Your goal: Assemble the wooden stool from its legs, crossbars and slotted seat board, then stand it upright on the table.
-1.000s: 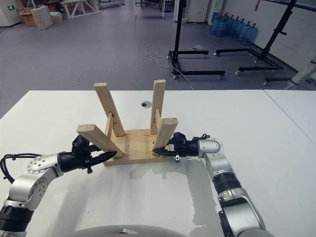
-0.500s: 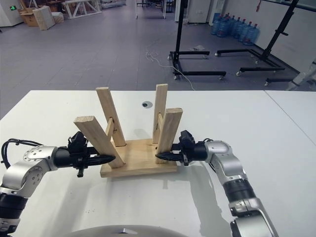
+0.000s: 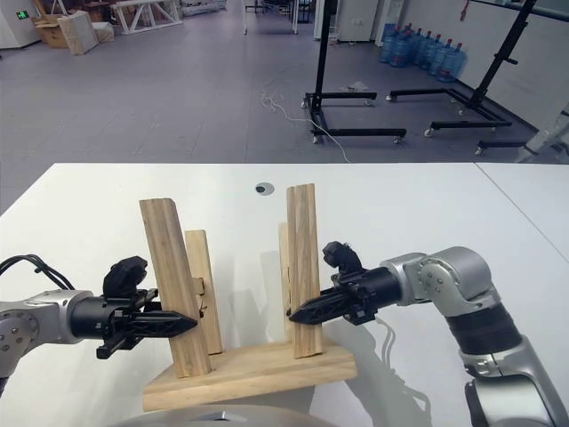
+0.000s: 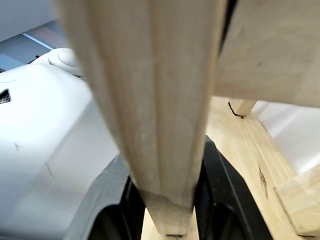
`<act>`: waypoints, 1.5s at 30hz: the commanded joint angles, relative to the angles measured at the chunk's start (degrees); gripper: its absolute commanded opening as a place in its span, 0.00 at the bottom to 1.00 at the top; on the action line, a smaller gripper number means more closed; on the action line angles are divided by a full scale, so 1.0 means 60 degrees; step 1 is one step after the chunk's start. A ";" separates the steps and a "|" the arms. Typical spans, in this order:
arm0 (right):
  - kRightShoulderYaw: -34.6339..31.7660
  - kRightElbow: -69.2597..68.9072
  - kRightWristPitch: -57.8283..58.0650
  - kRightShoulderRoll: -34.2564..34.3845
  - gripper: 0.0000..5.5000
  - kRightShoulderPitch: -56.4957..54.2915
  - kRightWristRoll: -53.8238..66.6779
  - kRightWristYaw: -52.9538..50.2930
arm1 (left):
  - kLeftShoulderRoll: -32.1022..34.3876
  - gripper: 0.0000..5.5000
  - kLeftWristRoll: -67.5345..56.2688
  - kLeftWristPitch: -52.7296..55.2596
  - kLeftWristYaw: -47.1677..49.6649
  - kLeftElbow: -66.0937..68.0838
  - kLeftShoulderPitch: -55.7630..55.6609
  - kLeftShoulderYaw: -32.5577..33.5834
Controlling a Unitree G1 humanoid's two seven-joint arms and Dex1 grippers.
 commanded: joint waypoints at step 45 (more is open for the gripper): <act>-0.2596 0.1261 -0.6685 -0.0835 0.52 0.4547 -0.2630 -0.0256 | 0.1319 0.61 0.4317 -0.3540 -0.2164 0.1966 0.1408 0.1635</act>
